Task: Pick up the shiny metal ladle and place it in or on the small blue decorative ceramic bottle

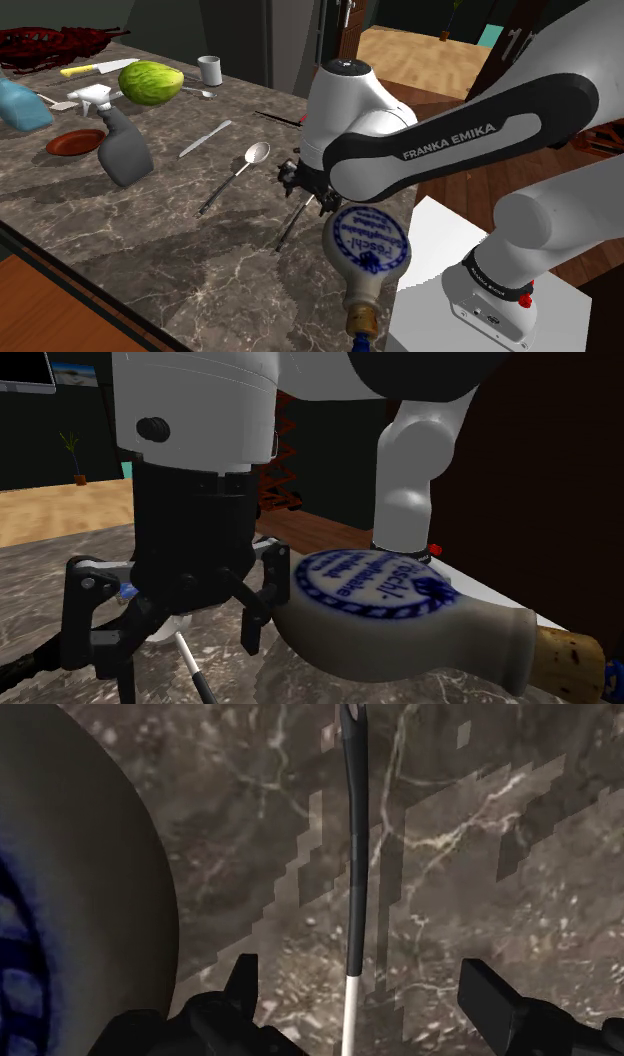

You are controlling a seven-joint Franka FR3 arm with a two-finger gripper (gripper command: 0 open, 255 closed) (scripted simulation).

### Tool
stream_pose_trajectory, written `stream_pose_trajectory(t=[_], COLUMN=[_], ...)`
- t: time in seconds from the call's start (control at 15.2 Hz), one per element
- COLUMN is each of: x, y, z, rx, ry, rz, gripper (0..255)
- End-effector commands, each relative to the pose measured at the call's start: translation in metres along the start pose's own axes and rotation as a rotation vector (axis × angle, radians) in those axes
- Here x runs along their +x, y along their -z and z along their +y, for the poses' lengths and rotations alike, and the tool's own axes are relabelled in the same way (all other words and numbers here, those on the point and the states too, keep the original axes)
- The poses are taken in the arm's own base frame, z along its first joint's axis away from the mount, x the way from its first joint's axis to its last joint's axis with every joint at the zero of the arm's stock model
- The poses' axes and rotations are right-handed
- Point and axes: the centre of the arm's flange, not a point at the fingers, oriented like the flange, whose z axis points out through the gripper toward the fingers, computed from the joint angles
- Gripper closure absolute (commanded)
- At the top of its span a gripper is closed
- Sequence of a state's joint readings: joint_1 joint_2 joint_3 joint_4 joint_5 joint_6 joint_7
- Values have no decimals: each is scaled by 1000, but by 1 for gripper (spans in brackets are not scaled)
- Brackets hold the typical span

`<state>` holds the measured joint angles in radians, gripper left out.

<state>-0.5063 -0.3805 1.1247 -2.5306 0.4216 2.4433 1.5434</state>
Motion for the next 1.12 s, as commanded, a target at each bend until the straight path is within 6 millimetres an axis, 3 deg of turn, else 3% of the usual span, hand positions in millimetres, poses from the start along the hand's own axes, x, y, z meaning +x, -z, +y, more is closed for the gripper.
stream_pose_trajectory(t=[0.0,0.53,0.59,1.06], x=[0,0,0,-1], y=[-11,-14,-13,-13], z=[1,1,1,2], rx=[1,1,1,1], ry=[-1,-1,-1,-1], rz=[0,0,0,0], gripper=[0,0,255,255])
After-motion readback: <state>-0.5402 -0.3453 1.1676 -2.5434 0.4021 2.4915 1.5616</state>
